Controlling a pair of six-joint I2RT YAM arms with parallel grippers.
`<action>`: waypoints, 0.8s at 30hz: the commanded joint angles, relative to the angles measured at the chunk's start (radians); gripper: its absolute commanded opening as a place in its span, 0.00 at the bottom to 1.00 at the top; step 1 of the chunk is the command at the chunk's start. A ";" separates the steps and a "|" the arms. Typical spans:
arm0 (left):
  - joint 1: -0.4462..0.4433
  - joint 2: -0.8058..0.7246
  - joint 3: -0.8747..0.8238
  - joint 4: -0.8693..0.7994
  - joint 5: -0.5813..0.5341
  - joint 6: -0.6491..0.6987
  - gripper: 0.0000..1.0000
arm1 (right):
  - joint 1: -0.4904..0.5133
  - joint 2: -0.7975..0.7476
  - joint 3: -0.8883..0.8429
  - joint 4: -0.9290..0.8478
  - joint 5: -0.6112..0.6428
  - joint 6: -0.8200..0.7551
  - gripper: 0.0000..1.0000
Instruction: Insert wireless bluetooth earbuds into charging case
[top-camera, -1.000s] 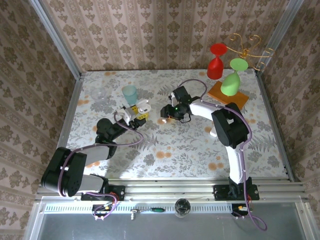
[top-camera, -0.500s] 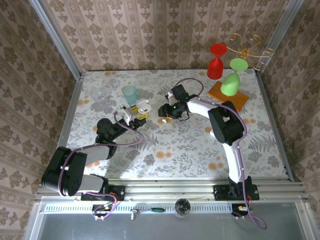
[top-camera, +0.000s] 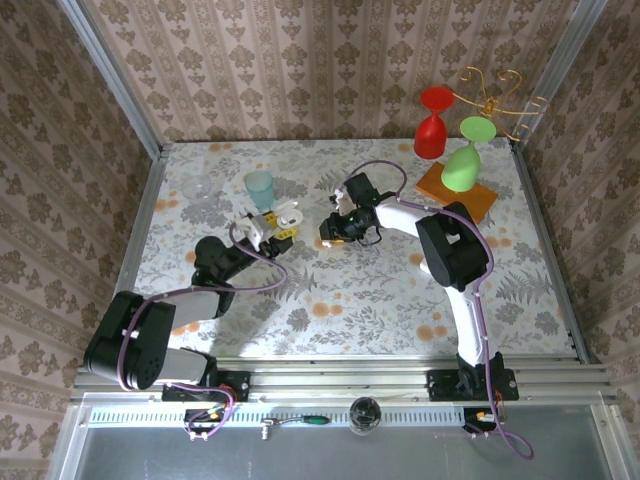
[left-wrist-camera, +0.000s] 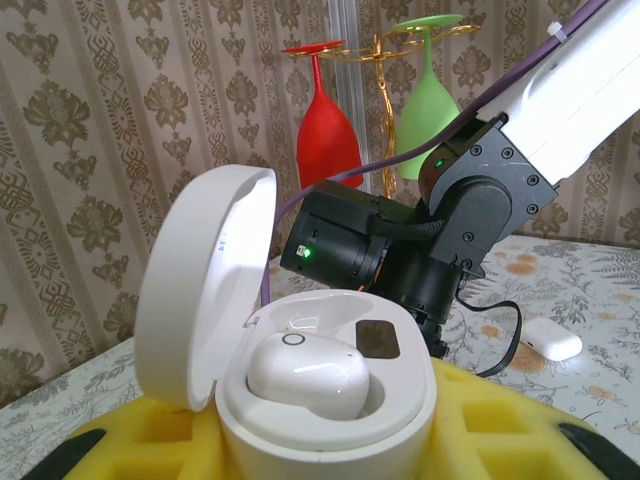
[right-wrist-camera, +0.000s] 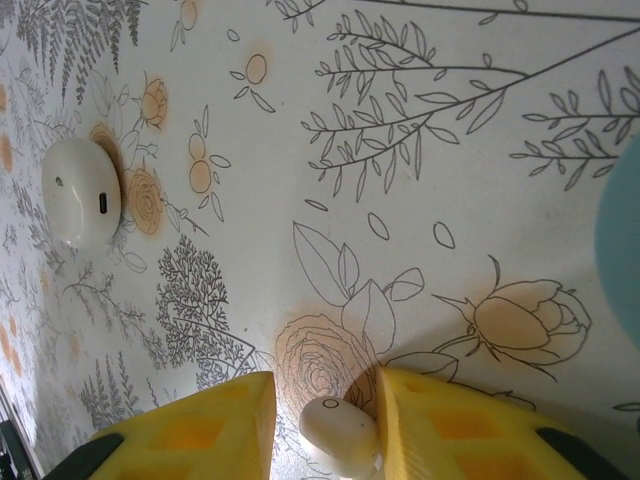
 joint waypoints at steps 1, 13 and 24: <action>-0.006 0.007 0.015 0.039 0.017 -0.018 0.19 | 0.010 -0.008 -0.040 -0.066 -0.038 -0.027 0.34; -0.005 0.028 0.028 0.039 0.019 -0.018 0.19 | 0.015 -0.034 -0.085 -0.041 -0.079 -0.063 0.34; -0.008 0.040 0.033 0.039 0.020 -0.019 0.19 | 0.023 -0.007 -0.066 -0.081 -0.050 -0.110 0.26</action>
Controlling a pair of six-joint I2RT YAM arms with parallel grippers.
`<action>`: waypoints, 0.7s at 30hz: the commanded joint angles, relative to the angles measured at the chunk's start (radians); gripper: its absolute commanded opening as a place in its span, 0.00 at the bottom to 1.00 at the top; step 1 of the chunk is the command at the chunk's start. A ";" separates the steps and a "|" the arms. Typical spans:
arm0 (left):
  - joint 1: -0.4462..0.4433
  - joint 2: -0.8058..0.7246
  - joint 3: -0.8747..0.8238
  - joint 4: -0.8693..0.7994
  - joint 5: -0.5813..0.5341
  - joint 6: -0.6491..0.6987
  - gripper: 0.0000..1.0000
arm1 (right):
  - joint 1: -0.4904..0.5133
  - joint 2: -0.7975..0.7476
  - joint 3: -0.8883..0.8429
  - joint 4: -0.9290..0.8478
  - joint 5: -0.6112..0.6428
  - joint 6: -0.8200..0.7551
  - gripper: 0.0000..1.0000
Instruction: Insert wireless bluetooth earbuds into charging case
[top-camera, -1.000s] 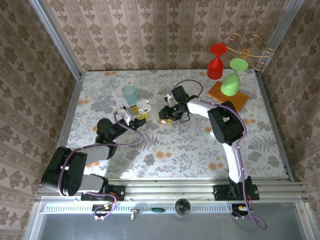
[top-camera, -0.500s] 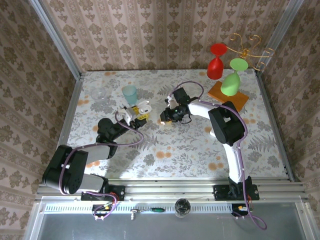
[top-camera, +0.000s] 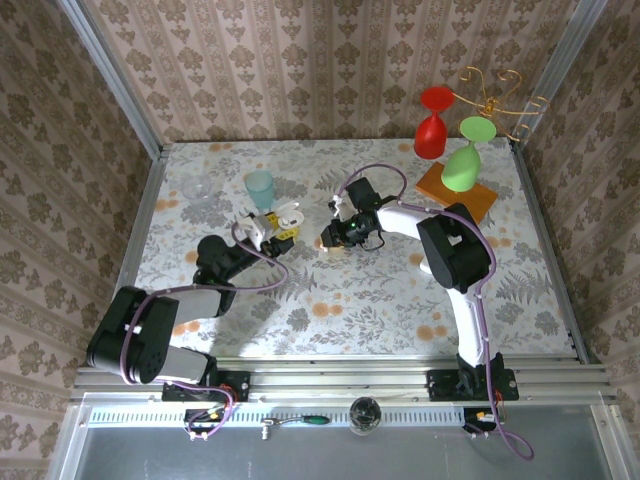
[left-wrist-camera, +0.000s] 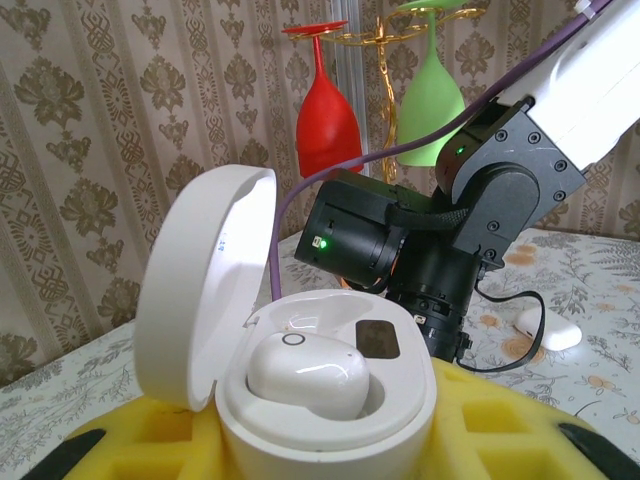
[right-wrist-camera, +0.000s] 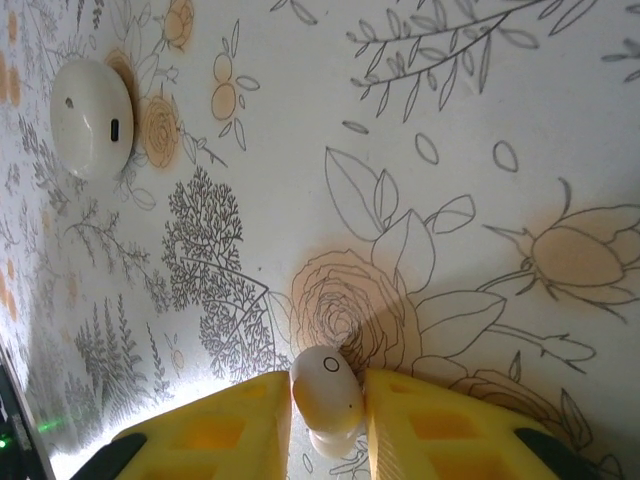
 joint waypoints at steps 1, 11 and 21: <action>-0.007 0.007 0.029 0.038 0.019 -0.020 0.19 | 0.019 0.020 -0.004 -0.091 0.008 -0.022 0.25; -0.009 0.039 0.024 0.038 -0.001 0.009 0.19 | 0.024 -0.132 -0.106 0.016 0.114 0.004 0.19; -0.011 0.089 0.040 0.036 0.094 -0.041 0.19 | 0.013 -0.465 -0.245 0.009 0.158 -0.060 0.21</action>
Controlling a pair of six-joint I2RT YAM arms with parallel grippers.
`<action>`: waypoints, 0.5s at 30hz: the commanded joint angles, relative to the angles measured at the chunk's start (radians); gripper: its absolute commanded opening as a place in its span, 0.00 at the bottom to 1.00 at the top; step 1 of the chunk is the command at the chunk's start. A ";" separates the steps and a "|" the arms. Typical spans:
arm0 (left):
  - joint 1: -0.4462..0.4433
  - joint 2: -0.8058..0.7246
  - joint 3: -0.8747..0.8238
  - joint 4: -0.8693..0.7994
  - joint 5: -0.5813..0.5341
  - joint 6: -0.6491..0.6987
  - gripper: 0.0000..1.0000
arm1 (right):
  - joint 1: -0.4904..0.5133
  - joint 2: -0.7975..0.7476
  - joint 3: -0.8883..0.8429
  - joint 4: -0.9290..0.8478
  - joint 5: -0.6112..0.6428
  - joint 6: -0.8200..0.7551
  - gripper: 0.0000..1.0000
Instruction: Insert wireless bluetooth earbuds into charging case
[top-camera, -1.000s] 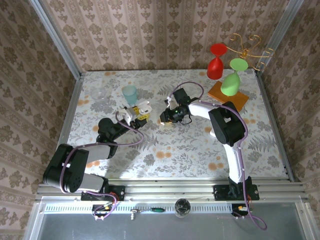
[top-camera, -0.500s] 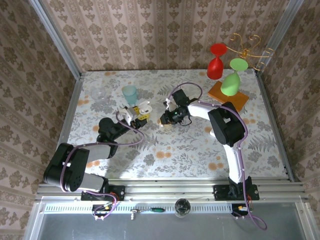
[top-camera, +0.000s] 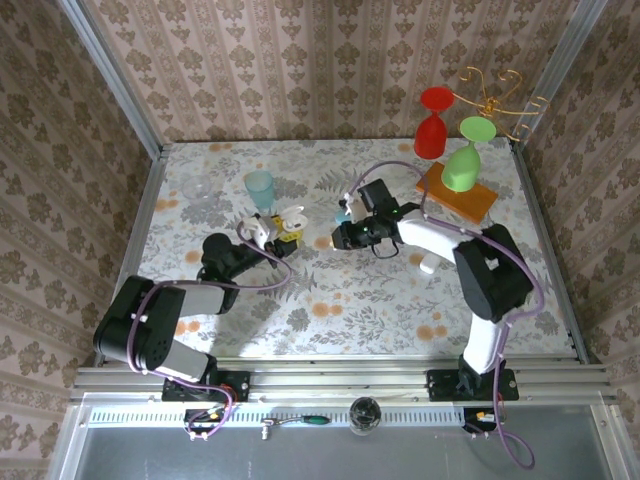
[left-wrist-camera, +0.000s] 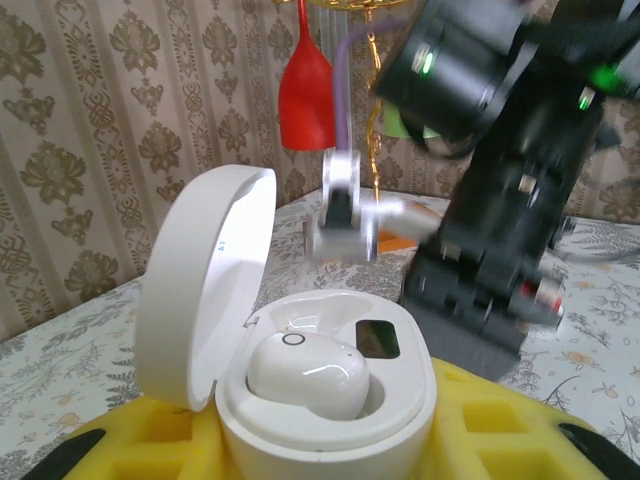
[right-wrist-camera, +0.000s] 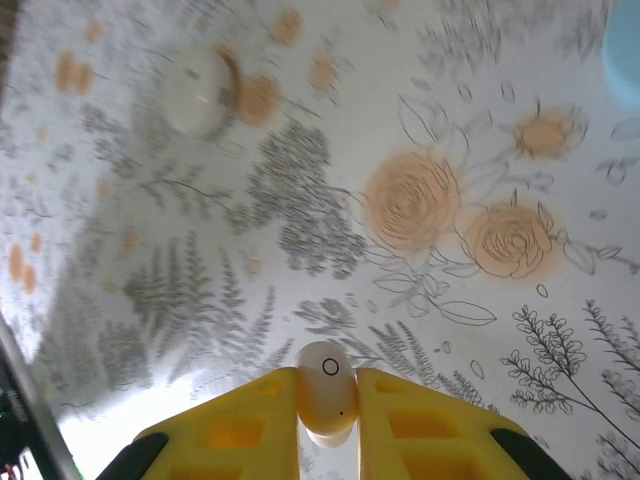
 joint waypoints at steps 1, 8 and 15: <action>-0.005 0.015 0.025 0.029 0.062 -0.041 0.19 | -0.003 -0.115 0.003 -0.038 0.014 -0.055 0.21; -0.012 0.029 0.033 0.030 0.148 -0.102 0.19 | 0.063 -0.250 0.055 -0.092 -0.007 -0.148 0.20; -0.014 0.039 0.037 0.029 0.182 -0.125 0.19 | 0.130 -0.249 0.135 -0.113 -0.015 -0.200 0.20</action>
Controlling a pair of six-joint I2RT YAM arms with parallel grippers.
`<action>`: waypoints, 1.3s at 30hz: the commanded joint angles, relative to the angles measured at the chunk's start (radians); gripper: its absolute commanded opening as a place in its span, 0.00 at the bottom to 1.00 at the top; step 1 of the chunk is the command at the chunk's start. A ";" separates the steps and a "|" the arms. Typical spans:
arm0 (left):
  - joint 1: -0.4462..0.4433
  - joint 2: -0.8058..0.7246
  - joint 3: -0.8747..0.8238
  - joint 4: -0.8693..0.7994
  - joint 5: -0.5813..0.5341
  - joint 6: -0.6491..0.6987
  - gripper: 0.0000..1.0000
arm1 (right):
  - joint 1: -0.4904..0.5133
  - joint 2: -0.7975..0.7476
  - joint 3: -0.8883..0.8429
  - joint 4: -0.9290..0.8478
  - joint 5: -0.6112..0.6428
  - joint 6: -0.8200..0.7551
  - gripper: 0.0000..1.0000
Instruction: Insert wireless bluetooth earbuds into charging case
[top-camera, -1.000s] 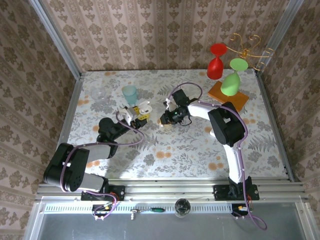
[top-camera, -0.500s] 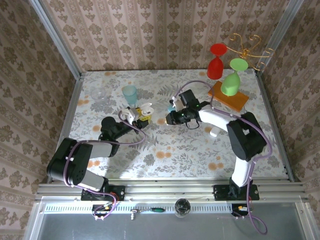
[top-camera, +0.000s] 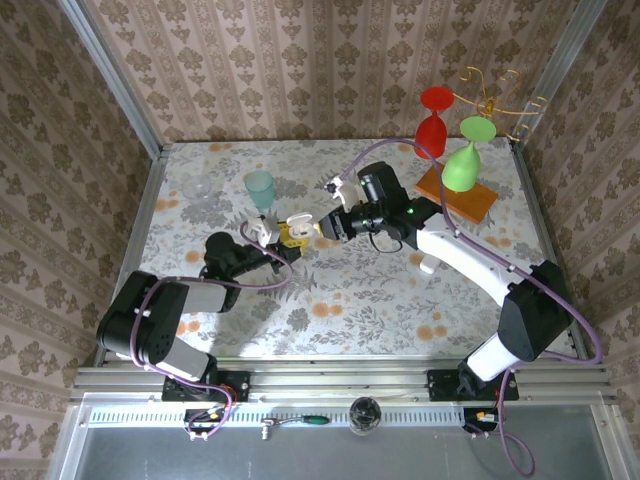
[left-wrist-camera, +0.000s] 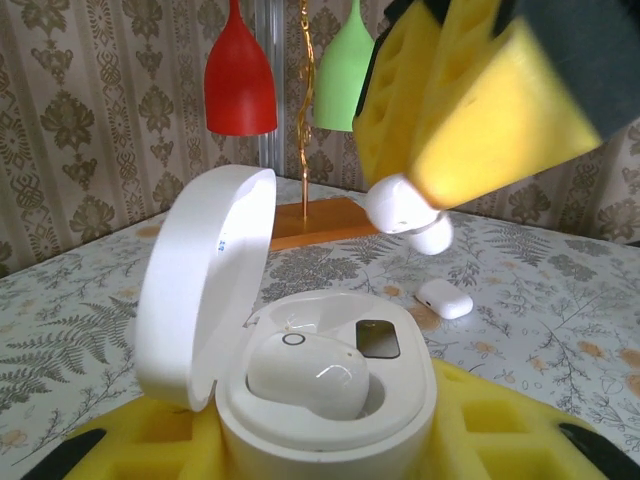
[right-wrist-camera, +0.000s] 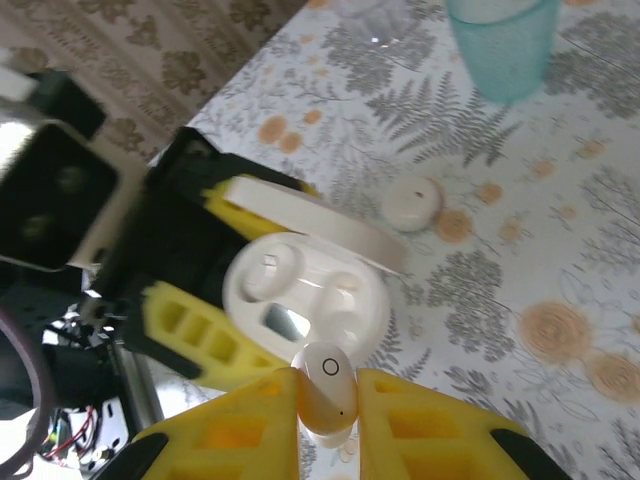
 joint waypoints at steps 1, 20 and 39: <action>-0.005 0.008 0.025 0.030 0.051 -0.030 0.19 | 0.014 0.002 0.051 -0.041 -0.015 -0.048 0.20; -0.010 -0.033 0.028 0.030 0.065 -0.055 0.19 | 0.022 0.084 0.061 -0.031 -0.013 -0.054 0.20; -0.009 -0.036 0.031 0.031 0.047 -0.042 0.19 | 0.027 0.108 0.039 0.040 -0.038 0.020 0.17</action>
